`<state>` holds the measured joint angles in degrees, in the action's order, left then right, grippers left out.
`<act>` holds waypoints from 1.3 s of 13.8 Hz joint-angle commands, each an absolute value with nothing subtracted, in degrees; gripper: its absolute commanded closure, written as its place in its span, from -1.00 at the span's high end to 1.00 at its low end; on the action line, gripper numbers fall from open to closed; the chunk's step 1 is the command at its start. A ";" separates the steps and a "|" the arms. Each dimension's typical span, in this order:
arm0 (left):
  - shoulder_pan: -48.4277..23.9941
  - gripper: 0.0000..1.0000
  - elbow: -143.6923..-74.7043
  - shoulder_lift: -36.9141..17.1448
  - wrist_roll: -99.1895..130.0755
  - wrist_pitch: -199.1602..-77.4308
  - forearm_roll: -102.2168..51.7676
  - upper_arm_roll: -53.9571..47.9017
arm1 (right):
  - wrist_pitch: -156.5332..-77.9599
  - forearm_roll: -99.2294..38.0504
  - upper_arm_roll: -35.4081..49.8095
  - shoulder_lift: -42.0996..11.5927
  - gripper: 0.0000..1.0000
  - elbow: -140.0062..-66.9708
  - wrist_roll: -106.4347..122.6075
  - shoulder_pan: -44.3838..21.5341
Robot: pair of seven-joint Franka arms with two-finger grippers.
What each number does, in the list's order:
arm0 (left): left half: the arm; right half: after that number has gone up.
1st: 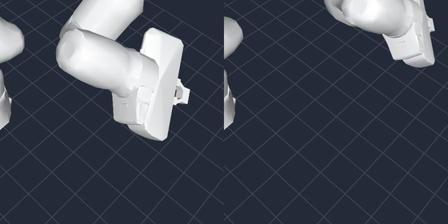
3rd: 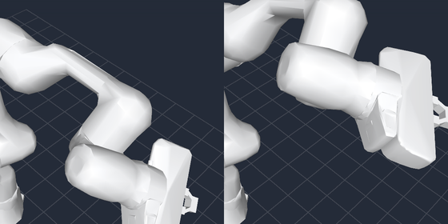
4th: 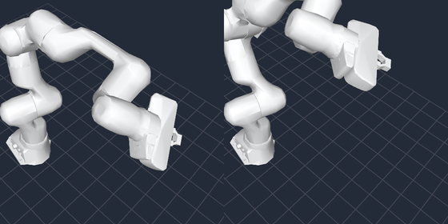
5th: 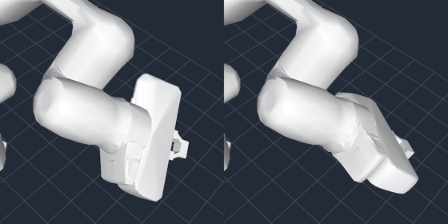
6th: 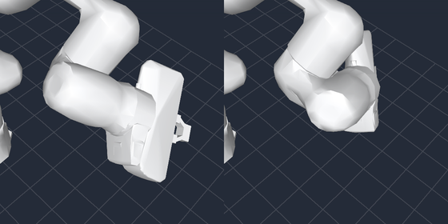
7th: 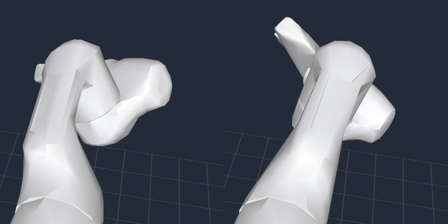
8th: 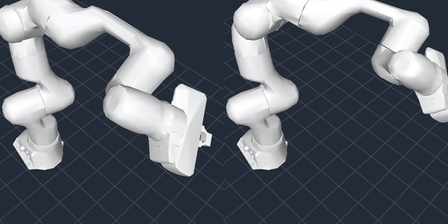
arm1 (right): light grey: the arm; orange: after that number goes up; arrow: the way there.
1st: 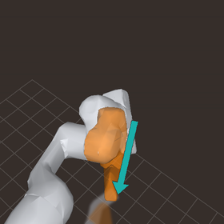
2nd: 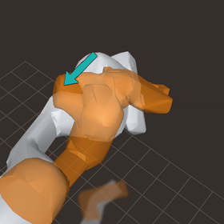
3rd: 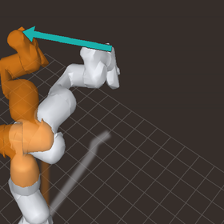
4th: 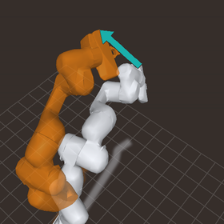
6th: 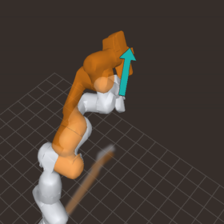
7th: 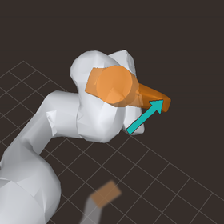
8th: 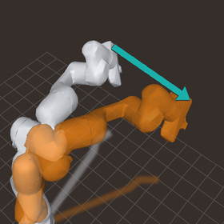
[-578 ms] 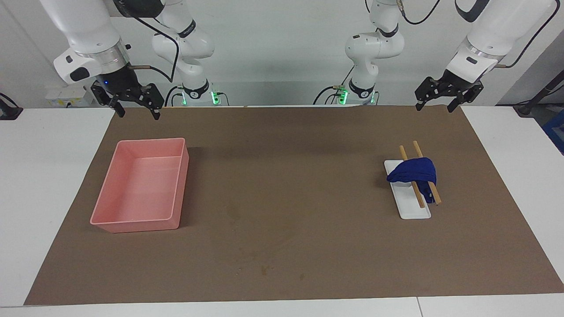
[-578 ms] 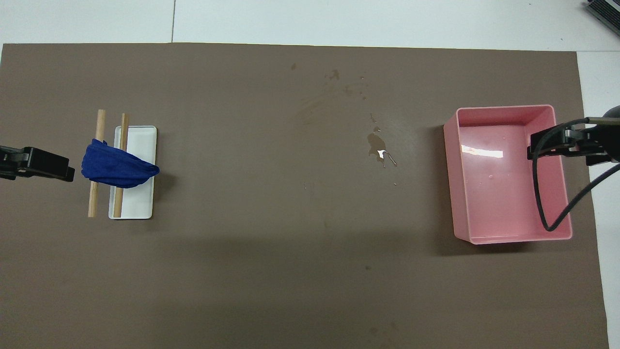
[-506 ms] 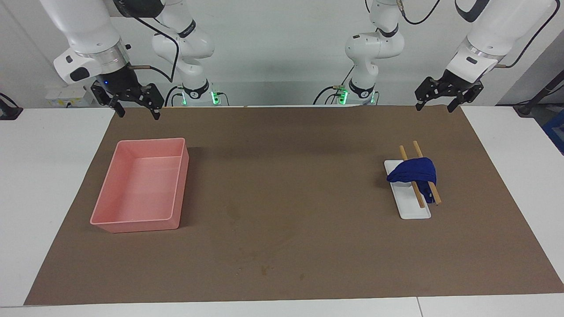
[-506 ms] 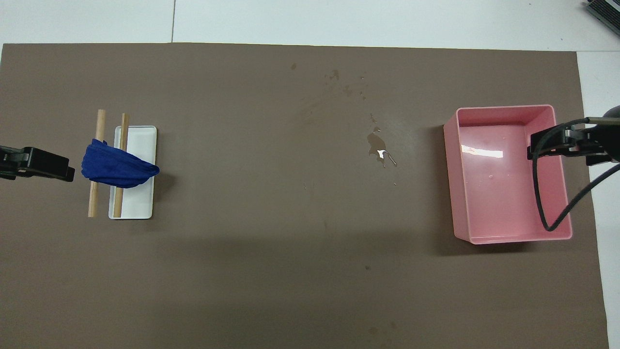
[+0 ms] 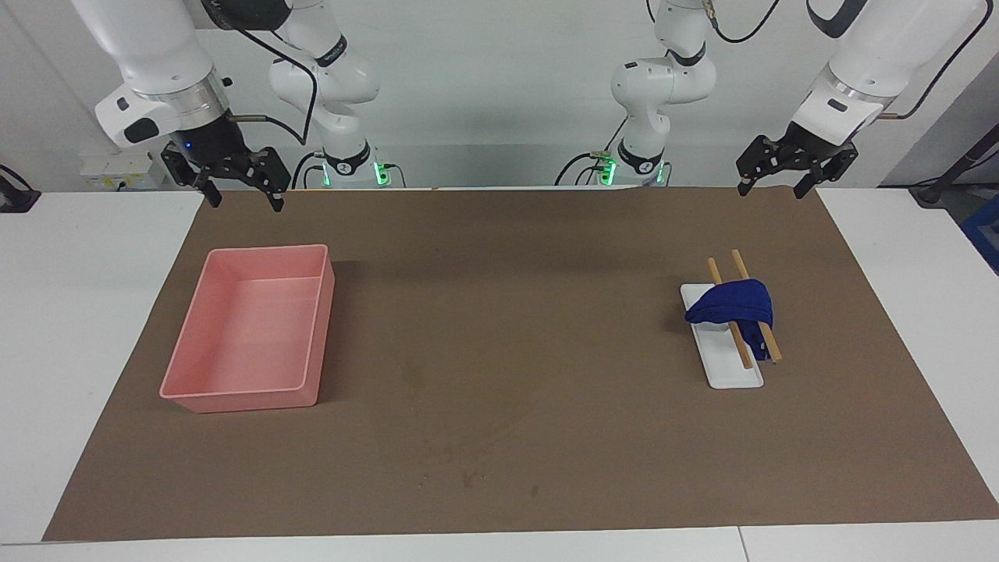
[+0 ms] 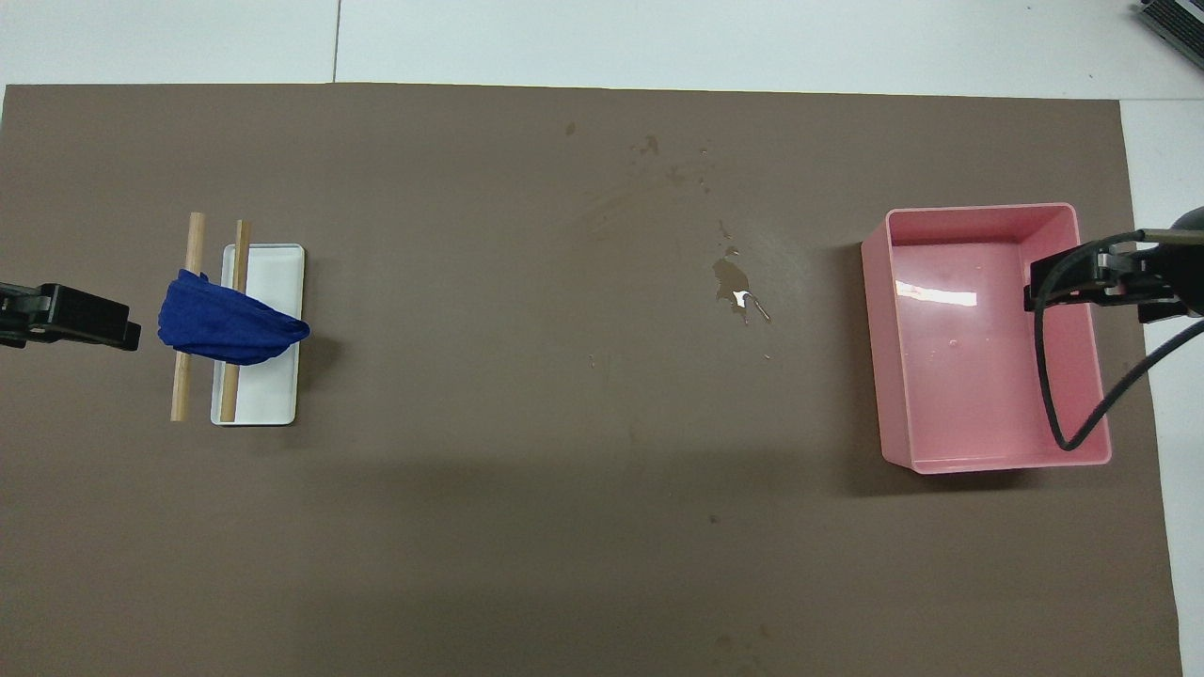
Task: Wipe water with towel using both arms
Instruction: 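Move the left gripper toward the blue cloth on the white tray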
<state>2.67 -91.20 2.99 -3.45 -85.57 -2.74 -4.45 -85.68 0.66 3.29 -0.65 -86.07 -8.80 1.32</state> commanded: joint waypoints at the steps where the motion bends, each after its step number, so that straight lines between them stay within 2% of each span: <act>1: 3.96 1.00 -101.82 7.98 -4.48 -96.71 -1.76 -4.66 | -85.78 1.76 3.78 0.88 1.00 -87.98 -7.73 2.11; 3: 4.04 1.00 -108.87 9.75 -4.31 -106.66 -1.76 -4.66 | -85.87 1.67 3.78 0.88 1.00 -87.98 -7.73 2.11; 9: 6.24 1.00 -115.21 1.51 -4.39 -125.13 -0.97 -4.66 | -85.78 1.49 3.78 1.14 1.00 -88.42 -7.65 2.11; 11: 6.42 1.00 -119.16 0.53 -4.39 -131.80 -0.62 -4.66 | -85.87 1.49 3.78 1.14 1.00 -88.42 -7.65 2.11; 14: 6.33 0.98 -122.77 -0.18 -4.04 -135.69 1.14 -4.66 | -85.78 1.49 3.78 1.14 1.00 -88.51 -7.65 2.11; 16: 6.33 0.82 -122.78 -0.09 -4.13 -135.70 1.14 -4.66 | -85.87 1.49 3.78 1.14 1.00 -88.59 -7.65 2.11; 18: 6.33 0.51 -123.05 0.00 -4.04 -135.44 1.14 -4.66 | -85.87 1.41 3.78 1.32 1.00 -88.94 -7.65 2.11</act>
